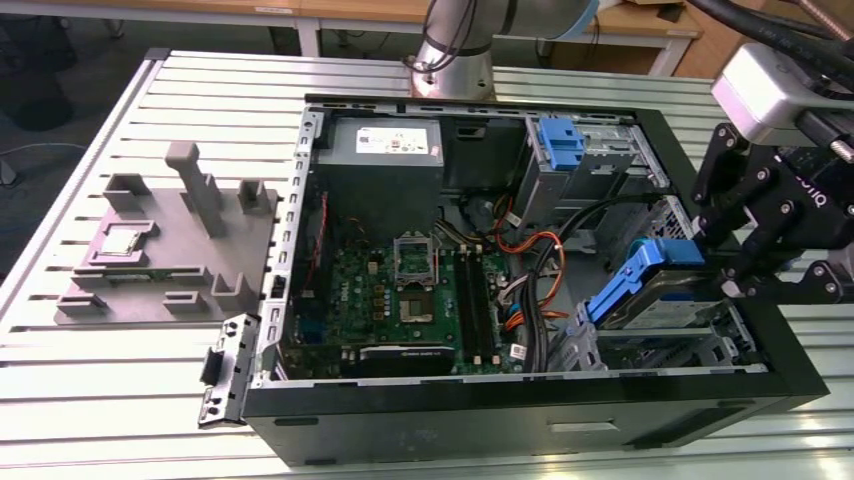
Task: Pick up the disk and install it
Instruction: 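Insert the disk into the insertion slot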
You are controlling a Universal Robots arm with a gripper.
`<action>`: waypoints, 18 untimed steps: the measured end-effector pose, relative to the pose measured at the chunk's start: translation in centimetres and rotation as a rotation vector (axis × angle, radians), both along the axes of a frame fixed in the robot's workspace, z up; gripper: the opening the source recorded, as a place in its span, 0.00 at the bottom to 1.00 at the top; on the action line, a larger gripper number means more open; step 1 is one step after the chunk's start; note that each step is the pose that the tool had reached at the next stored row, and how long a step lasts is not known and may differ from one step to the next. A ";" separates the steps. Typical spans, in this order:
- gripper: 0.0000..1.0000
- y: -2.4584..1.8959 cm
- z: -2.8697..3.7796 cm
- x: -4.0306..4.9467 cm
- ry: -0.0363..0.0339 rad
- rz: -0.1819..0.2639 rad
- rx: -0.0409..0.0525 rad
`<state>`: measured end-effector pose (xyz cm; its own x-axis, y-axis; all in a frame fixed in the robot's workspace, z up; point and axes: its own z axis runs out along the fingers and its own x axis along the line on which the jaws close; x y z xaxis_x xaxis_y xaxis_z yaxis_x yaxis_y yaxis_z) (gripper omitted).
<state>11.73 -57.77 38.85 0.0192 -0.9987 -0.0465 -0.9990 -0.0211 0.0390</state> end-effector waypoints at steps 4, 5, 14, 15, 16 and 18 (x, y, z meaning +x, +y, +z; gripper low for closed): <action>0.35 0.00 0.00 0.00 0.0000 0.000 0.0000; 0.35 0.00 0.00 0.00 0.0000 0.000 -0.0001; 0.35 0.00 0.70 0.00 0.0000 0.000 0.0001; 0.35 0.00 1.00 0.00 -0.0001 0.000 0.0001; 0.35 0.00 1.29 0.00 0.0000 0.000 0.0001; 0.35 0.00 1.91 0.00 0.0000 0.000 0.0000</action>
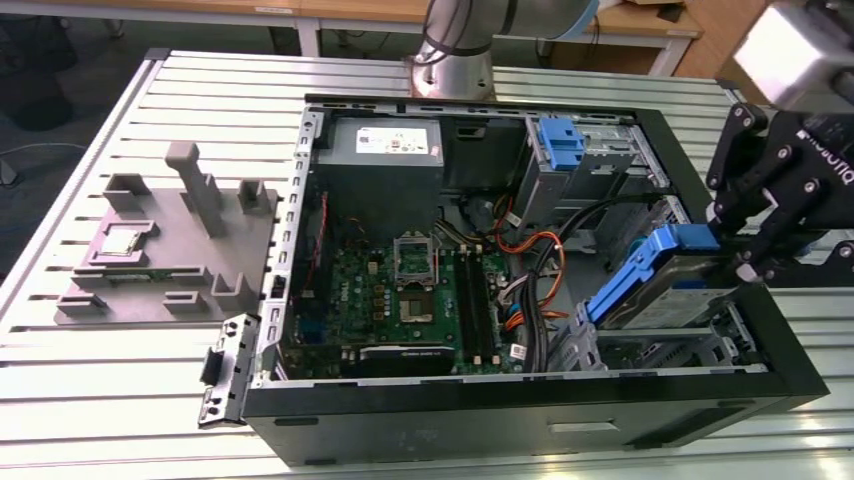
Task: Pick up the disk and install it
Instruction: 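Insert the disk into the insertion slot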
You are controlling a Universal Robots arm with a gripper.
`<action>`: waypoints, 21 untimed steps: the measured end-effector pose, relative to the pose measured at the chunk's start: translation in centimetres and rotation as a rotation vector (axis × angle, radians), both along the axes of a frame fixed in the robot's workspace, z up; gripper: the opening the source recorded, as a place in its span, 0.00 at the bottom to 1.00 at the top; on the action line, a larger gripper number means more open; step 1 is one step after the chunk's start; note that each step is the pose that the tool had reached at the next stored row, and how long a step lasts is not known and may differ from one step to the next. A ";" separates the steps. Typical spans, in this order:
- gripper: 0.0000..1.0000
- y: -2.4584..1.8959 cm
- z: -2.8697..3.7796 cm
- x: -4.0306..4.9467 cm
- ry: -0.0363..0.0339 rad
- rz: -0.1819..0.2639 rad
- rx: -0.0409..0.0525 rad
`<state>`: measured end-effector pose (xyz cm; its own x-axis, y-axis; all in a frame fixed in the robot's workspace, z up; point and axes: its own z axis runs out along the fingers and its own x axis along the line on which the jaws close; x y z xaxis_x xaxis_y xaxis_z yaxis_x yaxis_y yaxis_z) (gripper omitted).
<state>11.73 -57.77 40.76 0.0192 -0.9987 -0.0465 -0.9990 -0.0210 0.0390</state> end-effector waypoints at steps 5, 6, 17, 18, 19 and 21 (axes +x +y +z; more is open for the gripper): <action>0.35 -0.01 0.62 0.00 0.0000 0.000 0.0003; 0.35 0.00 0.62 0.00 0.0000 0.000 0.0003; 0.35 0.00 2.82 0.00 0.0000 0.000 0.0002; 0.35 0.00 3.11 0.00 0.0000 0.000 0.0002; 0.35 -0.01 3.39 0.00 0.0000 0.000 0.0002; 0.35 -0.01 3.99 0.00 0.0000 0.000 0.0002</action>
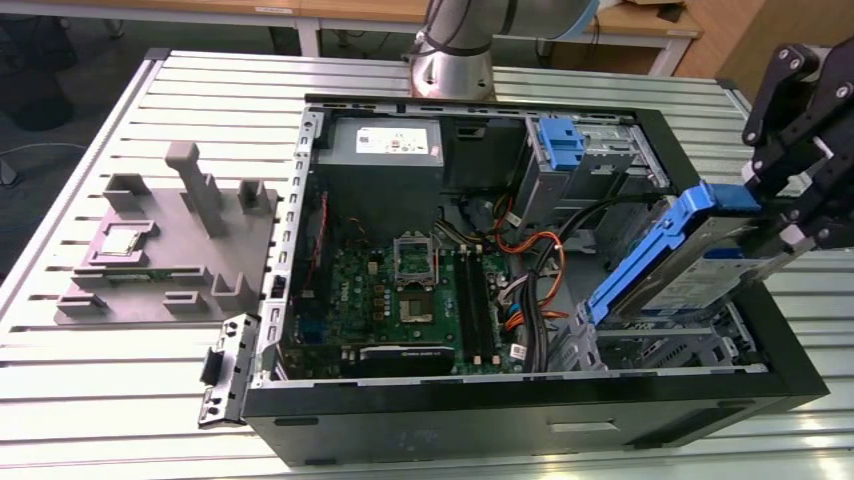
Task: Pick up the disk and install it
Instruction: 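Insert the disk into the insertion slot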
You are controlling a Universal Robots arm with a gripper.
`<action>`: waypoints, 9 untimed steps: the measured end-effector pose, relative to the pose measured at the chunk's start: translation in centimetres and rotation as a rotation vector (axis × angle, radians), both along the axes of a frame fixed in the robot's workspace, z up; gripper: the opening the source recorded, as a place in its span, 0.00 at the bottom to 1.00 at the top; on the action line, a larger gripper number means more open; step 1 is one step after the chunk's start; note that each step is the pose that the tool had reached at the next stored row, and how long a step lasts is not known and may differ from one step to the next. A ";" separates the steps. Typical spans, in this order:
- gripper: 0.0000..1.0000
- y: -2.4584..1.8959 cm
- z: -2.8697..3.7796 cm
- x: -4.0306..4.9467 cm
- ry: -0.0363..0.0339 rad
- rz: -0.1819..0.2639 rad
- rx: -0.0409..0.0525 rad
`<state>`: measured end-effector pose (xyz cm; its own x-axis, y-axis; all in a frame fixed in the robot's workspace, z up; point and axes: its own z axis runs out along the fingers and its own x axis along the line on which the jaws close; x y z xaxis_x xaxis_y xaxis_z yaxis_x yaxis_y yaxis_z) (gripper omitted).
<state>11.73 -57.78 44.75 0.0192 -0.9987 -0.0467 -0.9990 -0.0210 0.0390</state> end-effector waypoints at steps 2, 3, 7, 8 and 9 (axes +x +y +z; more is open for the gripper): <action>0.35 0.00 0.52 0.00 0.0000 0.000 0.0001; 0.35 0.00 0.73 0.00 -0.0001 0.000 -0.0001; 0.35 0.00 1.58 0.00 0.0000 0.000 0.0000; 0.35 0.00 1.80 0.00 0.0000 0.000 -0.0001; 0.35 0.00 2.04 0.00 0.0000 0.000 -0.0002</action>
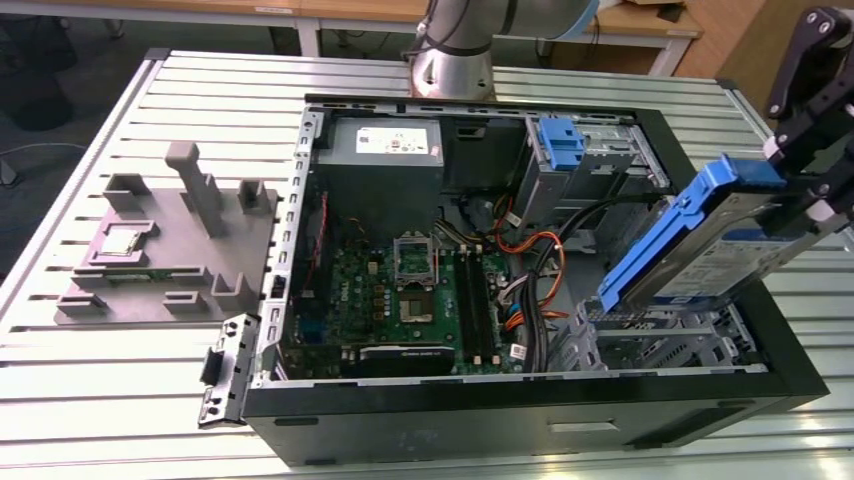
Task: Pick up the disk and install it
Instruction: 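Insert the disk into the insertion slot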
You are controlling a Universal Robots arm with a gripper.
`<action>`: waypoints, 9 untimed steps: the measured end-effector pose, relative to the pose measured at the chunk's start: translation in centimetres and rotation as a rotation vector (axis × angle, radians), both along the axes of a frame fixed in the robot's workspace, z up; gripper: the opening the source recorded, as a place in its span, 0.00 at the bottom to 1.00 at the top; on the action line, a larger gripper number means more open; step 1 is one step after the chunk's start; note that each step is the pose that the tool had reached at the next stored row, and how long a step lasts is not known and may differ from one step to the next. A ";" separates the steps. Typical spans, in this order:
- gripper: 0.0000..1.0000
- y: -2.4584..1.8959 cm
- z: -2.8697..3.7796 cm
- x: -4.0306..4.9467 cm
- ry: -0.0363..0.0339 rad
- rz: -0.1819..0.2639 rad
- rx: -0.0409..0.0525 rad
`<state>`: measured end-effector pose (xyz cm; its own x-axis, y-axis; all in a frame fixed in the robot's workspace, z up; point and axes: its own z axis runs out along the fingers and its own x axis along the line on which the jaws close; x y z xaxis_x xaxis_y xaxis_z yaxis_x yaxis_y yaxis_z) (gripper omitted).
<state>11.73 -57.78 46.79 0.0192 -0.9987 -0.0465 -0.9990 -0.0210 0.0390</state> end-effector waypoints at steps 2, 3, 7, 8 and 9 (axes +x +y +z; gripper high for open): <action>0.35 0.00 0.49 0.00 0.0000 0.000 -0.0002; 0.35 0.00 0.71 0.00 0.0000 0.000 -0.0001; 0.35 0.00 1.51 0.00 0.0000 0.000 -0.0009; 0.35 0.00 1.70 0.00 0.0000 0.000 -0.0011; 0.35 0.01 1.87 0.00 0.0000 0.000 -0.0013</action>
